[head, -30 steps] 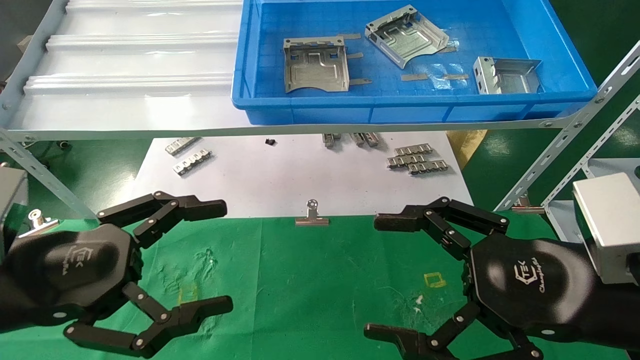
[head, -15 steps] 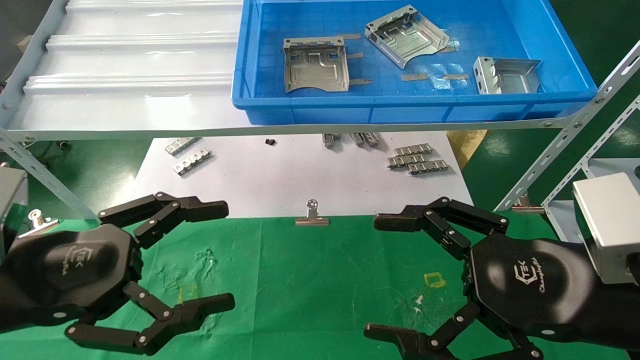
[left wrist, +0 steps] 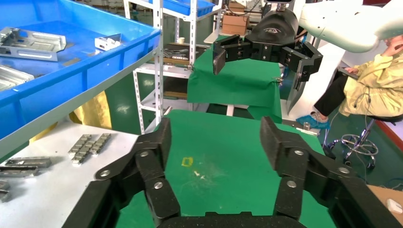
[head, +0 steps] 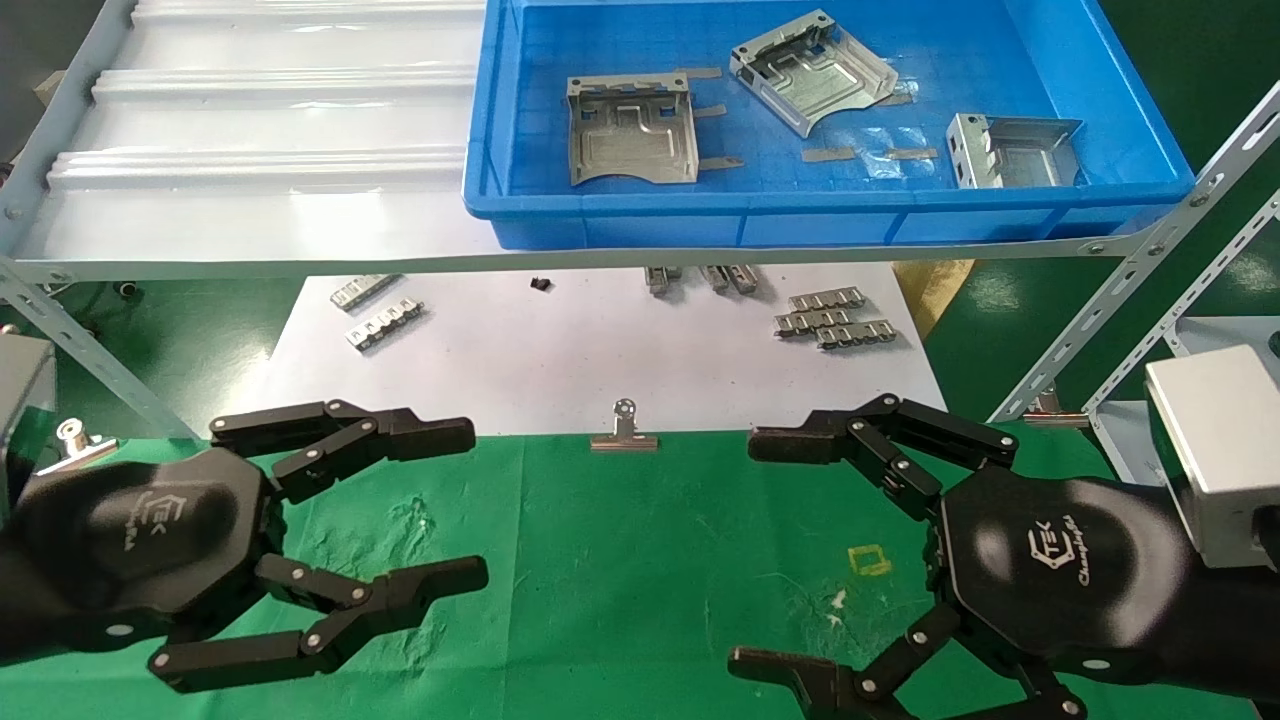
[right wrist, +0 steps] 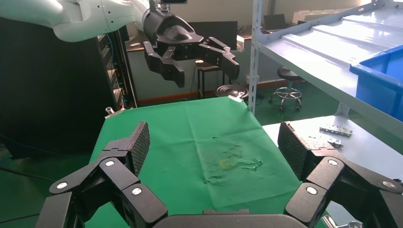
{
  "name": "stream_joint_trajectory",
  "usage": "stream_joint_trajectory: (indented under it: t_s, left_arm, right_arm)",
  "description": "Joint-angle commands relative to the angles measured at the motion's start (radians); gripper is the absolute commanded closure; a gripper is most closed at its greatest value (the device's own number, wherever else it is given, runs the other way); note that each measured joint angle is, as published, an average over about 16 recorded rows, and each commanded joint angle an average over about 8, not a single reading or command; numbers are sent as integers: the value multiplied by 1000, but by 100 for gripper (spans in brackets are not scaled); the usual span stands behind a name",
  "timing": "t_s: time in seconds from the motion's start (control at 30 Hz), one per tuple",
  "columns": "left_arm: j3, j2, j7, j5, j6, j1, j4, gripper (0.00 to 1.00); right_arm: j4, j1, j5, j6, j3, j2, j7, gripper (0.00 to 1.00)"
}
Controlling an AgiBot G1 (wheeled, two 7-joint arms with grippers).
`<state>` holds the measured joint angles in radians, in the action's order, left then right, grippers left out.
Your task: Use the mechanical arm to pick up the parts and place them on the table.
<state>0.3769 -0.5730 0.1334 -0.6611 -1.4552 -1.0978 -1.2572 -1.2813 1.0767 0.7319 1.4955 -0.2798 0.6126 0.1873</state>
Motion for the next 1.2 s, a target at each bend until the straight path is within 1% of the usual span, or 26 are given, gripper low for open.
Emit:
stream_joint_trajectory:
  t_s: [0.03,0.93,1.07,1.2]
  left_arm:
    - [0,0,0,0,0,0,0,100]
    - [0,0,0,0,0,0,0,100]
    - [0,0,0,0,0,0,0,100]
    - [0,0,0,0,0,0,0,100]
  right_arm:
    - [0,0,0,0,0,0,0,0]
    - [0,4,1,-3,1,0,0,0]
    - [6,58,28,-30,1,13,2,0]
    - [48,186,111,-88,-18,64,4,0]
